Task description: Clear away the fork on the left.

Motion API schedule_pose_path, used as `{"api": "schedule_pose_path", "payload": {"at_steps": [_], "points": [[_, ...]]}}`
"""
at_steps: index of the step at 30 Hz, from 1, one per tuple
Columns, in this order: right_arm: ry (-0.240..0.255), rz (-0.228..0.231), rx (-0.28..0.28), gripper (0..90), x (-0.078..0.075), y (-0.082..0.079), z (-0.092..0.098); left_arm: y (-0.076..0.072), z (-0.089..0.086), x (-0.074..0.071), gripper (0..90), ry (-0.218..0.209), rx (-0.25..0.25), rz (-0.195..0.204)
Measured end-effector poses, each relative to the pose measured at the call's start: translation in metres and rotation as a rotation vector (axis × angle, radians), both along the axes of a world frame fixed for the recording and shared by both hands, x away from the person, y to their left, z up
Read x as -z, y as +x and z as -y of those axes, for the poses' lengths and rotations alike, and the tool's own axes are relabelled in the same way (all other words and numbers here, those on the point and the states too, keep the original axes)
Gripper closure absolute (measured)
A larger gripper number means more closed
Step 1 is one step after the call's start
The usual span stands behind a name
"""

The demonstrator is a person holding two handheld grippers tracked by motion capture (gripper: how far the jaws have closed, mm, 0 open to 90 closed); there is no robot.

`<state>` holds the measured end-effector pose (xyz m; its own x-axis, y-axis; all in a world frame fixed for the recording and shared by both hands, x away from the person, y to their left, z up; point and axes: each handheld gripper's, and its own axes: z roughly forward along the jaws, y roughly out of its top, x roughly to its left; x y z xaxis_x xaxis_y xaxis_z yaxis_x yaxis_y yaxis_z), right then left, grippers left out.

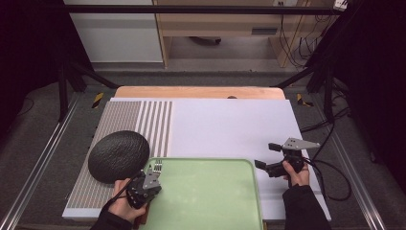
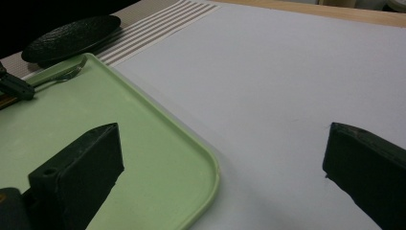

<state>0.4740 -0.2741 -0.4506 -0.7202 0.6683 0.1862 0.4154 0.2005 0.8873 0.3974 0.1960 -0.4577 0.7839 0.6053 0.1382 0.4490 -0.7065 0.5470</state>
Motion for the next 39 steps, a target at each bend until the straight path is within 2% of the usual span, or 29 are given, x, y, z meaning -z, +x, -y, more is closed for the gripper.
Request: {"api": "schedule_pose_path", "payload": {"at_steps": [11,14,18,20,22,25,30,32,35,39], "points": [[0.0,-0.001,0.0,0.2,0.0,0.0,0.0,0.001,-0.002,-0.001,84.9,-0.004,-0.005,0.003],[0.0,-0.001,0.001,0.2,0.0,0.0,0.0,0.0,-0.002,-0.004,79.5,-0.032,-0.01,0.0],[0.001,-0.001,0.001,0.2,0.0,0.0,0.0,0.0,-0.005,-0.012,67.9,-0.071,0.005,0.035],[0.0,-0.001,0.0,0.2,0.0,0.0,0.0,-0.001,-0.005,-0.015,59.4,-0.077,-0.001,0.04],[0.0,-0.001,0.0,0.2,0.0,0.0,0.0,0.0,-0.007,-0.018,51.1,-0.102,0.006,0.043],[0.001,0.001,0.001,0.2,0.0,0.0,0.0,0.001,-0.009,-0.021,37.0,-0.12,-0.019,0.046],[0.001,-0.002,0.0,0.2,0.0,0.0,-0.001,0.004,-0.014,-0.028,26.2,-0.131,-0.012,0.065],[0.002,-0.001,0.0,0.2,0.001,0.0,-0.001,0.005,-0.016,-0.029,20.7,-0.142,-0.033,0.071],[0.004,0.0,0.0,0.2,0.0,0.0,0.0,0.007,-0.019,-0.032,12.4,-0.143,-0.022,0.083],[0.003,0.003,0.0,0.2,0.0,0.0,0.0,0.009,-0.026,-0.036,6.5,-0.144,-0.013,0.086]]}}
